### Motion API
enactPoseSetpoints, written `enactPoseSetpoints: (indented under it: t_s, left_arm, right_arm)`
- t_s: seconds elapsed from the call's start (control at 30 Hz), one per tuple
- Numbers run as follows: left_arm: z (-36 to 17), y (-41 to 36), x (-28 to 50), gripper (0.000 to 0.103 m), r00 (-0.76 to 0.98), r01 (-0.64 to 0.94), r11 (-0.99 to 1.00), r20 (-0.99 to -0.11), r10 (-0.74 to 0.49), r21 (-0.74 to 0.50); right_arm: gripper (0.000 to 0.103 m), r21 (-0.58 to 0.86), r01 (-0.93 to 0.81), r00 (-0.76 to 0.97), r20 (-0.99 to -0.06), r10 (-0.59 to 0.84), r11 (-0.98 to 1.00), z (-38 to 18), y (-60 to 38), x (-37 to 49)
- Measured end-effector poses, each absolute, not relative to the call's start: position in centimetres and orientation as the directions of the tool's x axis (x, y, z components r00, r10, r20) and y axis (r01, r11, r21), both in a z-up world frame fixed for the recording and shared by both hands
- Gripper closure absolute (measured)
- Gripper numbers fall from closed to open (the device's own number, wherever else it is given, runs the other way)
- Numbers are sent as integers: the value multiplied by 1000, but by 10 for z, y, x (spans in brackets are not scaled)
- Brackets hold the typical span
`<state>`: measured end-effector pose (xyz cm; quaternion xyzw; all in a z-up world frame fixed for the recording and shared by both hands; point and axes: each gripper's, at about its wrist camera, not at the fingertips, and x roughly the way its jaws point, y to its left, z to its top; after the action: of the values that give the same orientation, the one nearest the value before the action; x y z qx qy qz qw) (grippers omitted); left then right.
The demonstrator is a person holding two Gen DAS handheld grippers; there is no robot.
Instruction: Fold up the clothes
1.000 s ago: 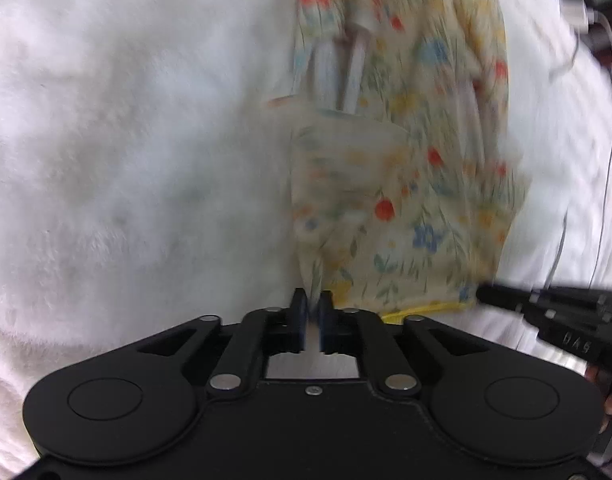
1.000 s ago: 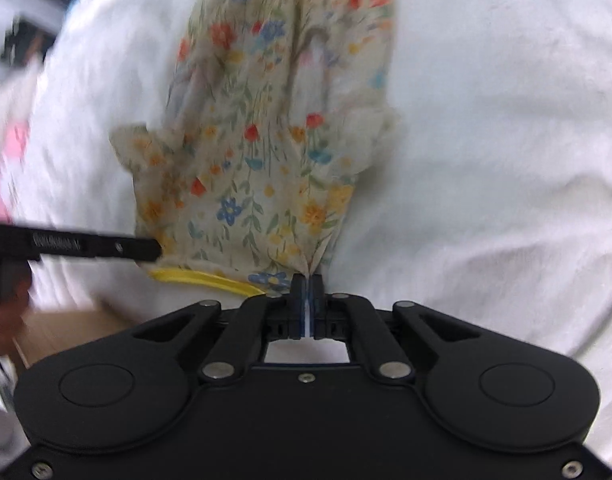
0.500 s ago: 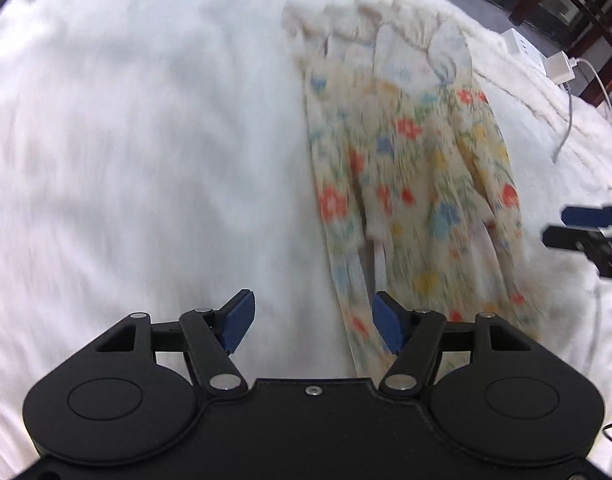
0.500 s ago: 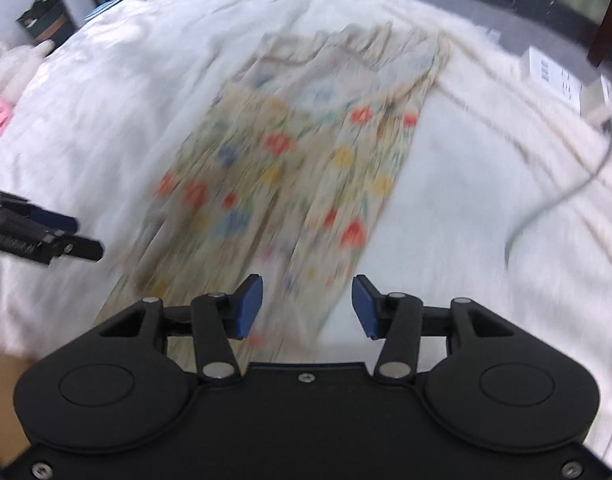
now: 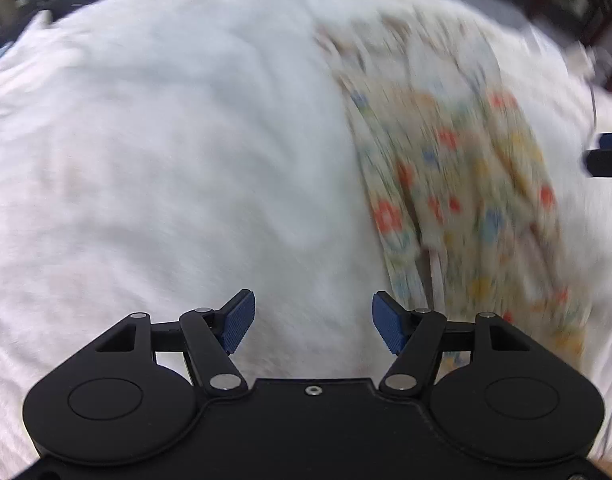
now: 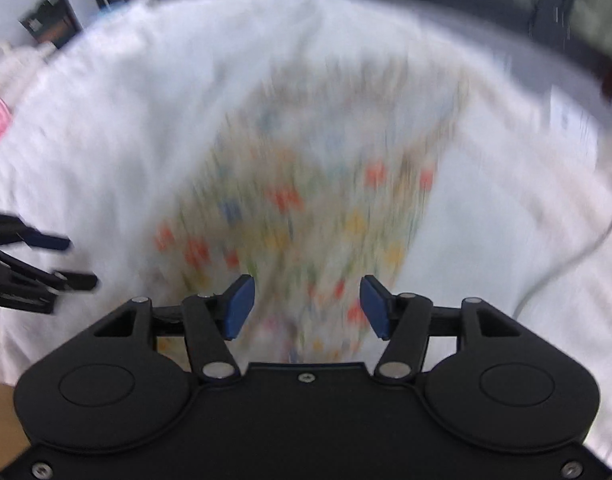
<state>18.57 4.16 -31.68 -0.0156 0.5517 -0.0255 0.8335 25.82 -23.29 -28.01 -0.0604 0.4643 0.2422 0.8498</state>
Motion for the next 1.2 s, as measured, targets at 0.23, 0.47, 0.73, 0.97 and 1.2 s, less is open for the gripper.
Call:
enactPoseSetpoints:
  t_s: [0.23,0.47,0.73,0.97,1.2]
  left_arm:
    - [-243,14,135,28,228,277,961,-970,-83,-17]
    - [-225,11,117,27,194,303,949,-969,-153,-89]
    - [-225,2,116,27,204,338,939,-969,-141,-65]
    - [-226,-1,119,27,218,355,933,-965,-142,-57]
    - [-222,-2,118,26,245,359,932,-959,-145,-49]
  right_arm:
    - [18,100,-432,291,-925,244,896,-230,-232,183]
    - [18,126,-413,116,-975,189,902,-242,-214,106]
    - [18,97,-388,213,-958,192,917,-232,-211,105]
    - [18,107,-393,203,-958,200,913,-239,-208,116]
    - [18,101,-393,228,-952,203,914,-235,-207,116]
